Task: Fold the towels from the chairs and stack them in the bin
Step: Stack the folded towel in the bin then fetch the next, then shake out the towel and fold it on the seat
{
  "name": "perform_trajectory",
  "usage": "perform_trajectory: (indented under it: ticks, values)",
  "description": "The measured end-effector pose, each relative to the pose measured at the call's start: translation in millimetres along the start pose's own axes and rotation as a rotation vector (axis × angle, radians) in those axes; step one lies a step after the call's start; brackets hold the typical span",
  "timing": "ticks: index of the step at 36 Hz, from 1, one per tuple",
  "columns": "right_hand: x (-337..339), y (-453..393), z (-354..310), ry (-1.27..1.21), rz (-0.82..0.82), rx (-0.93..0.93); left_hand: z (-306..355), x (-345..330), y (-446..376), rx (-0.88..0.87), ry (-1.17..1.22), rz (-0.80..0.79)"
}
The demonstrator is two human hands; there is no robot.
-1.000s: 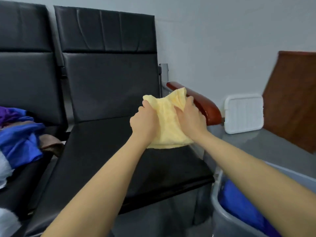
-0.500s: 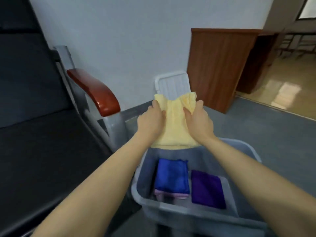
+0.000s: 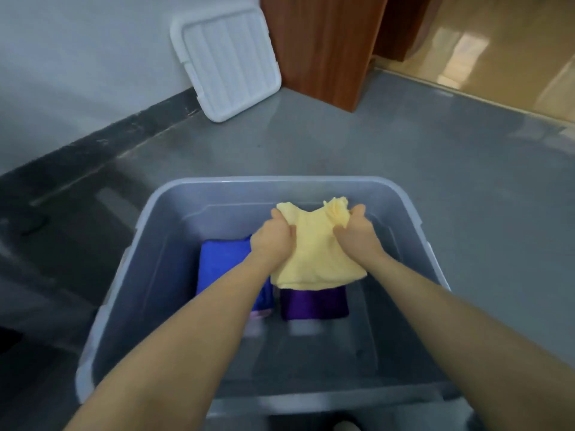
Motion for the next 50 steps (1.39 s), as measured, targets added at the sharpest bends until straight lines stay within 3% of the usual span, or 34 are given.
perform_trajectory:
  ticks: [12, 17, 22, 25, 27, 32, 39, 50]
  values:
    - [-76.0, -57.9, 97.2, 0.017, -0.131, -0.193, -33.3, -113.3, -33.6, 0.029, 0.005, -0.176]
    - [-96.7, -64.8, 123.6, 0.105, -0.171, -0.092, -42.2, -141.8, -32.2, -0.05, -0.126, -0.419]
    - [-106.5, -65.2, 134.9, 0.328, -0.207, 0.029, -42.8, -158.6, -22.5, -0.136, -0.331, -0.452]
    - [-106.2, -57.9, 134.1, 0.626, -0.129, 0.008, -41.8, -156.2, -20.4, -0.152, -0.44, -0.43]
    - [-105.3, -52.2, 129.5, 0.664, -0.084, 0.017, -40.4, -151.7, -21.0, -0.16, -0.46, -0.418]
    - [-100.7, -44.9, 111.5, 0.507, -0.098, 0.0, -36.7, -124.4, -18.7, -0.137, -0.351, -0.347]
    - [-76.2, -25.8, 58.9, 0.295, -0.244, 0.067, -27.5, -55.6, 5.5, -0.081, -0.208, -0.221]
    - [-19.4, 59.1, -87.7, 0.219, -0.165, 0.319, -20.3, 118.6, 81.2, -0.044, -0.108, 0.135]
Point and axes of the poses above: each hand's wrist, its own y-axis away from the middle knuckle, its own x-axis out of the back of the hand, z = x × y, the point moved 2 cm from there along -y, towards the middle knuckle, and after that the axes turned 10 degrees about -x, right-handed, at the moved point
